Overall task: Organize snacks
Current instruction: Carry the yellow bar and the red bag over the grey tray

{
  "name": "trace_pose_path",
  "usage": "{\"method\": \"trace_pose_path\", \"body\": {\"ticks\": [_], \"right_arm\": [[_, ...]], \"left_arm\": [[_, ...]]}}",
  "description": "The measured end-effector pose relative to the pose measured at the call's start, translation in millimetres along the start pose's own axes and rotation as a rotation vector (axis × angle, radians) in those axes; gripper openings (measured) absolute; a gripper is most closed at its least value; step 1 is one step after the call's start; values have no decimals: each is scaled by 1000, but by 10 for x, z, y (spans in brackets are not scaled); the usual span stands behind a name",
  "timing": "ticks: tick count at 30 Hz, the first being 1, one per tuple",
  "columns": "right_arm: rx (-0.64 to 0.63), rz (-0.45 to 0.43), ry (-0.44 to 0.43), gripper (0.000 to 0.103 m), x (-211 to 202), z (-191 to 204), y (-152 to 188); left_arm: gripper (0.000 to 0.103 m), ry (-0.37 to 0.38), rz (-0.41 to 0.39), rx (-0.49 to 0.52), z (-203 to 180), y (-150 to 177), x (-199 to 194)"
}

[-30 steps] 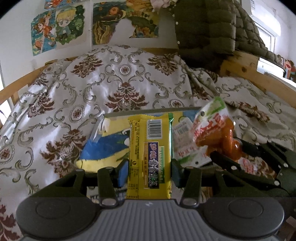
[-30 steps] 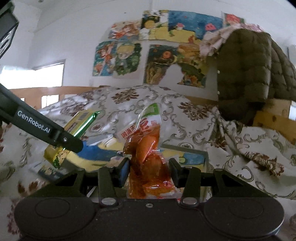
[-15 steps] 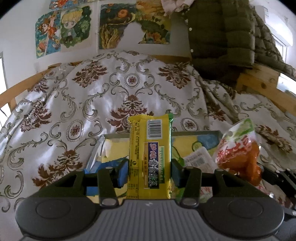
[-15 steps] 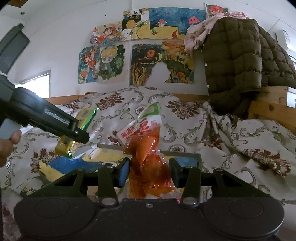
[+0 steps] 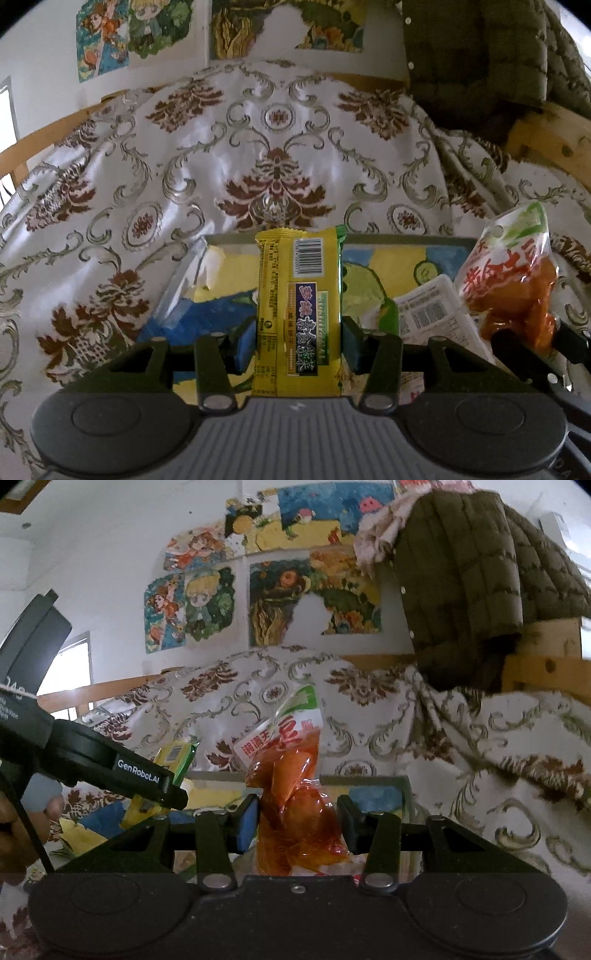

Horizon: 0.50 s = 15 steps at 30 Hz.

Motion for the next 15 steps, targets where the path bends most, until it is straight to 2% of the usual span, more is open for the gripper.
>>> {"method": "trace_pose_path", "body": {"ticks": [7, 15], "right_arm": [[24, 57, 4, 48, 105, -18, 128], [7, 75, 10, 48, 126, 8, 160]], "left_arm": [[52, -10, 25, 25, -100, 73, 129], [52, -12, 48, 42, -156, 154, 195]]}}
Point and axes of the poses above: each gripper's, at about its wrist camera, not at the fingertips, and x roughly the way its jaws point, z to its left, y to its underside, the point moved 5 cm from there along x, roughly the way its jaws point, and after that the axes turned 1 degree about y, right-handed, at the moved point
